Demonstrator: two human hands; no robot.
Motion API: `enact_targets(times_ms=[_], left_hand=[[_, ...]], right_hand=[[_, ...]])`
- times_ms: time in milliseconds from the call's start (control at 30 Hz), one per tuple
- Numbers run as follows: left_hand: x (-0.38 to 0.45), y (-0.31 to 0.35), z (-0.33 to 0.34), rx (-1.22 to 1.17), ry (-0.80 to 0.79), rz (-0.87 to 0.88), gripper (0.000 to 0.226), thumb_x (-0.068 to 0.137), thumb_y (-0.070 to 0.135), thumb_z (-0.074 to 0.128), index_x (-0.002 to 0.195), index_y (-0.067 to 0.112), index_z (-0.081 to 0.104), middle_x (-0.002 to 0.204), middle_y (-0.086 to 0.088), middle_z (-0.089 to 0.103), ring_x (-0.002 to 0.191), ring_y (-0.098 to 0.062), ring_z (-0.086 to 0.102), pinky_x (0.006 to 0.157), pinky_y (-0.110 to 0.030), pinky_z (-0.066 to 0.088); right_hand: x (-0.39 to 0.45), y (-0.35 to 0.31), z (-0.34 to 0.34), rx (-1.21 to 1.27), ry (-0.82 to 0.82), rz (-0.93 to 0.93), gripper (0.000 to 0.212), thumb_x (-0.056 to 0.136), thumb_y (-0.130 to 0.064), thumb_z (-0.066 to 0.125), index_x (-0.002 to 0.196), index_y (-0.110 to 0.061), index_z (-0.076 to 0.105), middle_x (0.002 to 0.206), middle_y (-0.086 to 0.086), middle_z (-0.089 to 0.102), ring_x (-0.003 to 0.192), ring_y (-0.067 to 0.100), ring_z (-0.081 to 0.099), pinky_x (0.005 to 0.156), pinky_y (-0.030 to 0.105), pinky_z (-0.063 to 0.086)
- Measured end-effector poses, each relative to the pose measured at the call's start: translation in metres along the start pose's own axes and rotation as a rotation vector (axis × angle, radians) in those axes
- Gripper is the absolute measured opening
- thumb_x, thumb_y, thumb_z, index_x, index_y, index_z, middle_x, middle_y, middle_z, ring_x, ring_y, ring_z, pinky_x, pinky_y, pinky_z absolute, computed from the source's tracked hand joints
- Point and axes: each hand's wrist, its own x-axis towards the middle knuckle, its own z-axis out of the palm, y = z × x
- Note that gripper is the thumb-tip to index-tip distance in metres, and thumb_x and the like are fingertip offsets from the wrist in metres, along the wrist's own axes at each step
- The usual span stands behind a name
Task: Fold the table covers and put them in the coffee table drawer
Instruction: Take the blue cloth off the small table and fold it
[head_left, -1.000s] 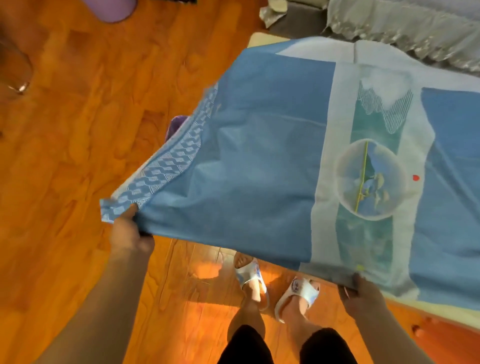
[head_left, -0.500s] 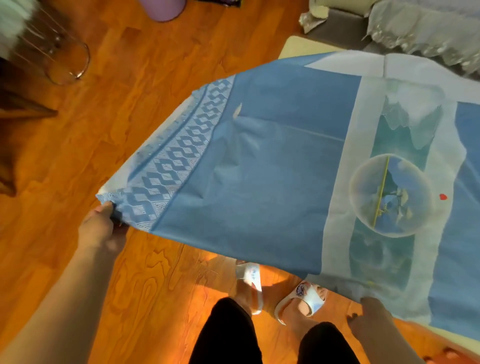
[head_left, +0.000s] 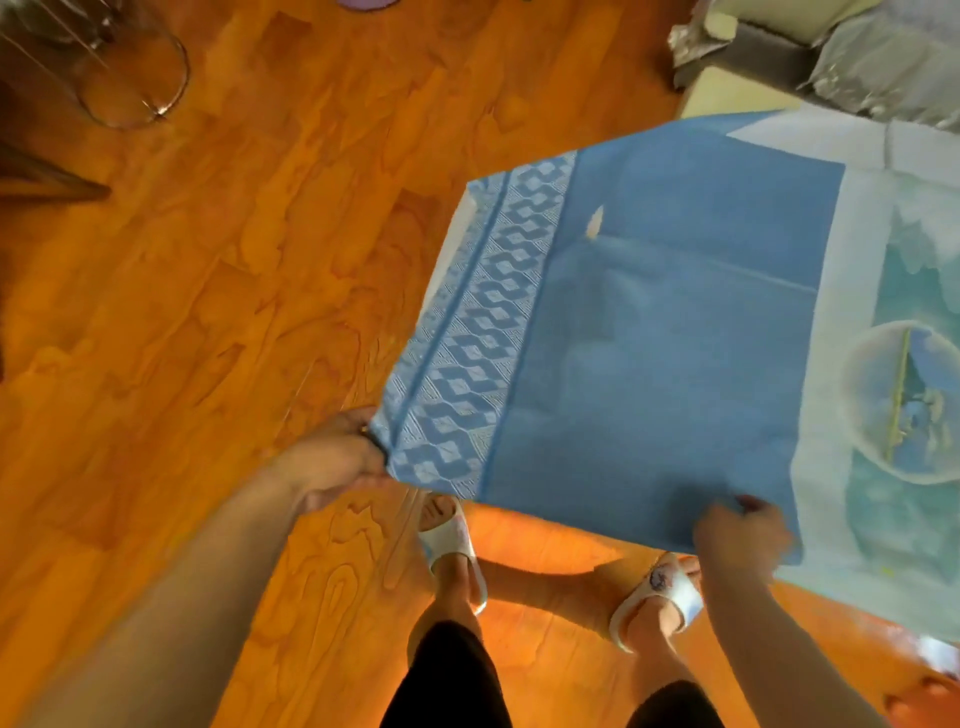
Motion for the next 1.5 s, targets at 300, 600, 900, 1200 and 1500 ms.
enact_targets(times_ms=[300,600,900,1200,1500], left_hand=[[0.002,-0.031,0.012,0.058,0.433,0.261,0.03,0.08,-0.008,0.053,0.073,0.016,0.07,0.056,0.001,0.062,0.051,-0.016,0.043,0.049,-0.026,0.032],[-0.013,-0.035,0.007,0.074,0.375,0.448,0.04,0.092,0.043,0.065,0.076,0.007,0.065,0.067,-0.006,0.067,0.057,-0.019,0.057,0.056,-0.031,0.045],[0.007,-0.031,-0.027,-0.568,0.218,-0.096,0.015,0.097,0.003,0.059,0.111,0.003,0.063,0.116,-0.012,0.07,0.094,-0.018,0.071,0.087,-0.029,0.058],[0.009,-0.01,-0.044,-0.19,0.193,-0.077,0.019,0.098,-0.005,0.053,0.115,-0.005,0.061,0.105,-0.019,0.071,0.088,-0.025,0.068,0.064,-0.029,0.062],[-0.134,0.093,0.016,-0.45,0.072,0.335,0.023,0.103,0.011,0.043,0.099,0.009,0.066,0.089,-0.007,0.077,0.074,-0.018,0.074,0.065,-0.029,0.061]], right_hand=[[-0.048,0.038,0.015,0.76,-0.134,0.588,0.036,0.093,-0.033,0.066,0.122,-0.018,0.05,0.116,0.008,0.052,0.104,0.027,0.057,0.094,0.044,0.051],[-0.017,0.03,0.005,1.455,-0.243,0.63,0.072,0.062,-0.025,0.084,0.131,-0.022,0.064,0.119,0.004,0.073,0.107,0.026,0.072,0.089,0.044,0.057],[0.01,0.058,-0.024,1.397,-0.214,0.717,0.104,0.027,-0.002,0.08,0.129,-0.021,0.064,0.105,0.004,0.077,0.089,0.023,0.075,0.069,0.04,0.057],[0.007,0.043,-0.011,1.27,-0.24,0.763,0.077,0.053,-0.014,0.089,0.125,-0.018,0.06,0.103,0.01,0.071,0.09,0.028,0.067,0.073,0.045,0.054],[-0.026,-0.018,-0.149,1.402,-0.424,0.461,0.062,0.045,-0.015,0.098,0.1,-0.017,0.069,0.09,-0.002,0.079,0.077,0.012,0.076,0.064,0.027,0.061]])
